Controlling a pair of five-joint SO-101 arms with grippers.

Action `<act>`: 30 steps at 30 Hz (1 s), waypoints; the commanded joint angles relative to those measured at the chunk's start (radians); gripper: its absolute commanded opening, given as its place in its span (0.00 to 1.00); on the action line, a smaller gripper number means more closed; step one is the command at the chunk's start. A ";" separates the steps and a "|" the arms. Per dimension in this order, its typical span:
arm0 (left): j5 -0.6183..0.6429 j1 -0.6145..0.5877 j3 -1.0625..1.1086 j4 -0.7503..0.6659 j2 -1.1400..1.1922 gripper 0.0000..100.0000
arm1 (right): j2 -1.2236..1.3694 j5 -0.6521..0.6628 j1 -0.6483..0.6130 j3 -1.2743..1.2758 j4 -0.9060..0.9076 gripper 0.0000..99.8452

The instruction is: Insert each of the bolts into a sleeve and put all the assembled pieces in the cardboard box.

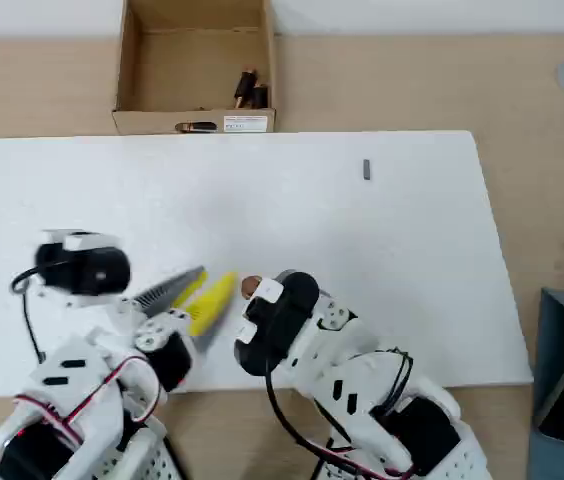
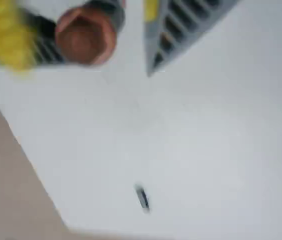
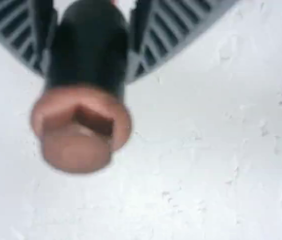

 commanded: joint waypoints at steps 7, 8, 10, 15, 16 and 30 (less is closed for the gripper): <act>-0.229 -0.416 0.126 0.005 -0.004 0.00 | -0.117 -0.041 0.081 -0.027 -0.028 0.01; -0.252 -0.456 0.163 0.002 -0.004 0.00 | -0.117 -0.060 0.111 -0.027 -0.028 0.01; -0.293 -0.522 0.232 0.000 -0.004 0.00 | -0.114 -0.091 0.165 -0.031 -0.028 0.01; -0.377 -0.615 0.377 0.000 -0.004 0.00 | -0.101 -0.140 0.283 -0.056 -0.023 0.01; -0.397 -0.628 0.402 0.000 -0.004 0.00 | -0.087 -0.144 0.298 -0.068 -0.021 0.01; -0.436 -0.663 0.535 0.005 -0.004 0.00 | 0.746 -0.190 0.332 -0.627 -0.189 0.01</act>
